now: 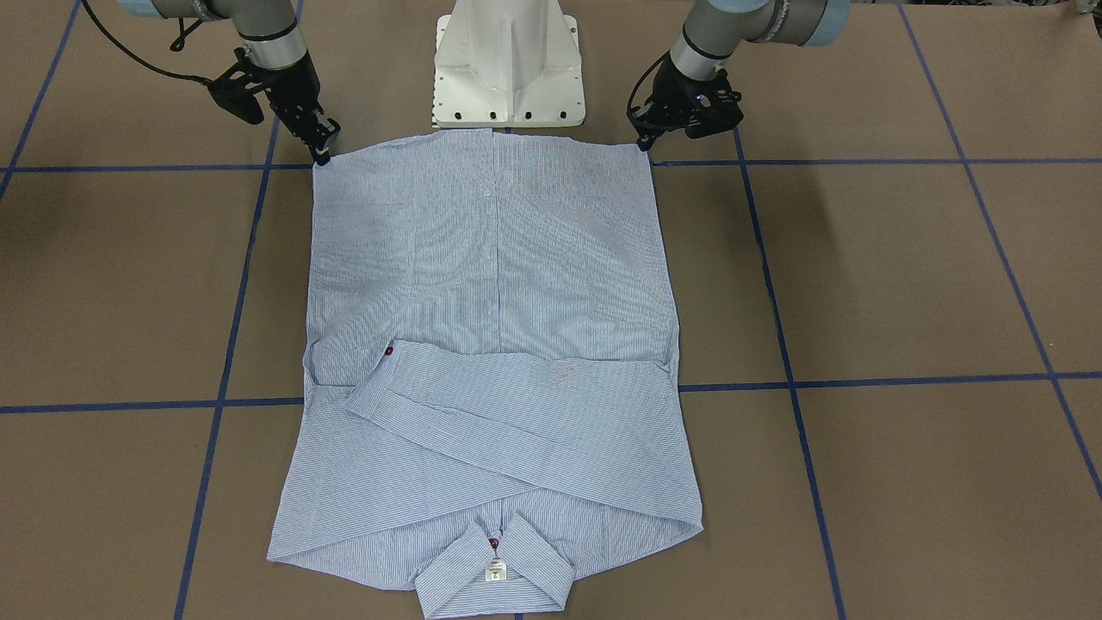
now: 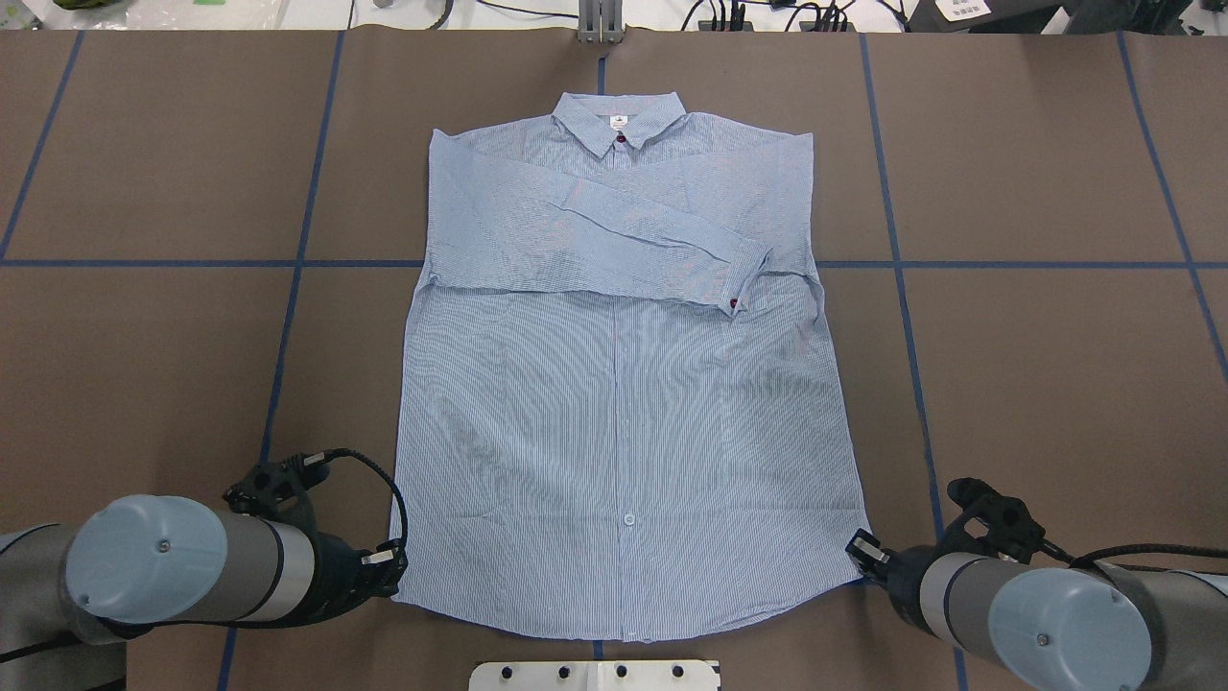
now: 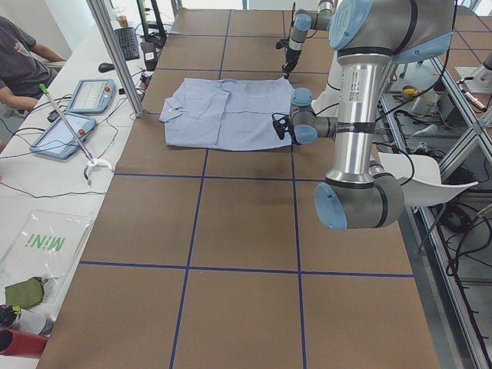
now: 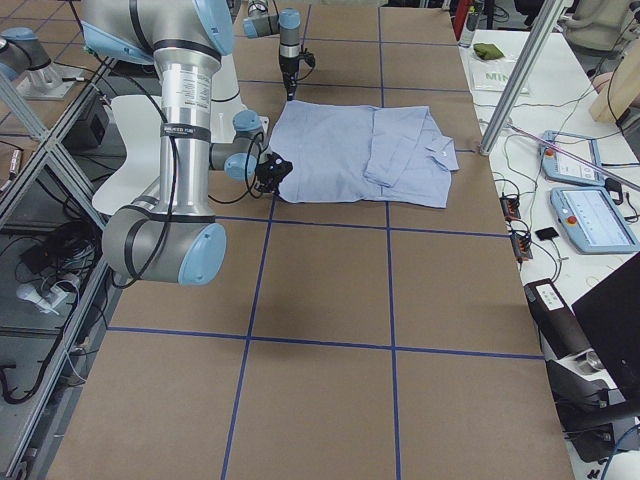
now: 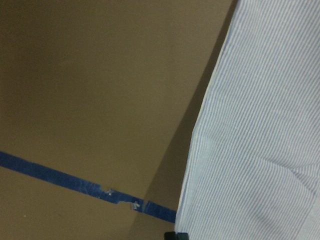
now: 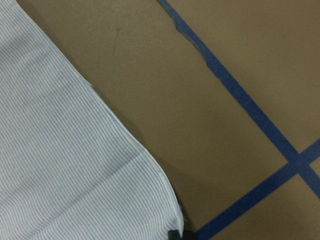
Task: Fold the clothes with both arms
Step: 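Grasp both hem corners nearest the robot with the left and right grippers, then lift the hem with both grippers and fold it toward the collar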
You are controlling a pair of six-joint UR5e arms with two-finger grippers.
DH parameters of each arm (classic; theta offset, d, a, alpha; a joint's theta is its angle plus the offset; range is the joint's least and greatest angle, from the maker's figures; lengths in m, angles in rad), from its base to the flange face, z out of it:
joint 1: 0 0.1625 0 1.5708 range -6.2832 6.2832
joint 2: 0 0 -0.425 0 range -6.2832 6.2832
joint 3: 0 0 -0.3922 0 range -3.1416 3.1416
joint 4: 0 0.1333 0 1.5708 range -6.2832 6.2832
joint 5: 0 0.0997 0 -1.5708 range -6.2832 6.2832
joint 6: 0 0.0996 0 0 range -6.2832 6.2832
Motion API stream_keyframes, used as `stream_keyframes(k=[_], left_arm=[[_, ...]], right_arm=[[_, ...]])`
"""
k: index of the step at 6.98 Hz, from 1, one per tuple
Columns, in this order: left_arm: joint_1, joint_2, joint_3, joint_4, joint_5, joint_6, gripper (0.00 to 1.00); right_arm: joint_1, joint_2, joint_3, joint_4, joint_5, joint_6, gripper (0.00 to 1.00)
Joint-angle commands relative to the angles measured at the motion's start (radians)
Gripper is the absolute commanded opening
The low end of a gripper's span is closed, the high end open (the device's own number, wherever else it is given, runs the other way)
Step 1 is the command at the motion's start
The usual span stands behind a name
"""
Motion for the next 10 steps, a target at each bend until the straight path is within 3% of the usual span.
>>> stream_keyframes(k=[1, 3, 4, 7, 8, 10], left_arm=[[0.001, 0.013, -0.057, 0.010, -0.002, -0.019, 0.00], [-0.006, 0.054, -0.187, 0.075, -0.015, -0.018, 0.00], [-0.015, 0.067, -0.265, 0.080, -0.066, -0.021, 0.00], [-0.251, -0.042, -0.245, 0.100, -0.084, -0.016, 0.00], [-0.311, -0.077, -0.216, 0.122, -0.119, -0.016, 0.00], [-0.399, -0.183, -0.185, 0.200, -0.163, -0.024, 0.00]], right_arm=[[-0.015, -0.045, 0.070, 0.000, -0.001, 0.004, 0.00], [-0.042, -0.053, 0.109, 0.000, -0.002, 0.007, 0.00], [-0.041, -0.058, 0.144, -0.002, -0.010, 0.007, 0.00], [0.143, -0.064, 0.192, 0.000, -0.085, 0.005, 0.00], [0.142, -0.063, 0.204, 0.000, -0.243, 0.005, 0.00], [0.143, -0.046, 0.229, 0.002, -0.408, 0.005, 0.00]])
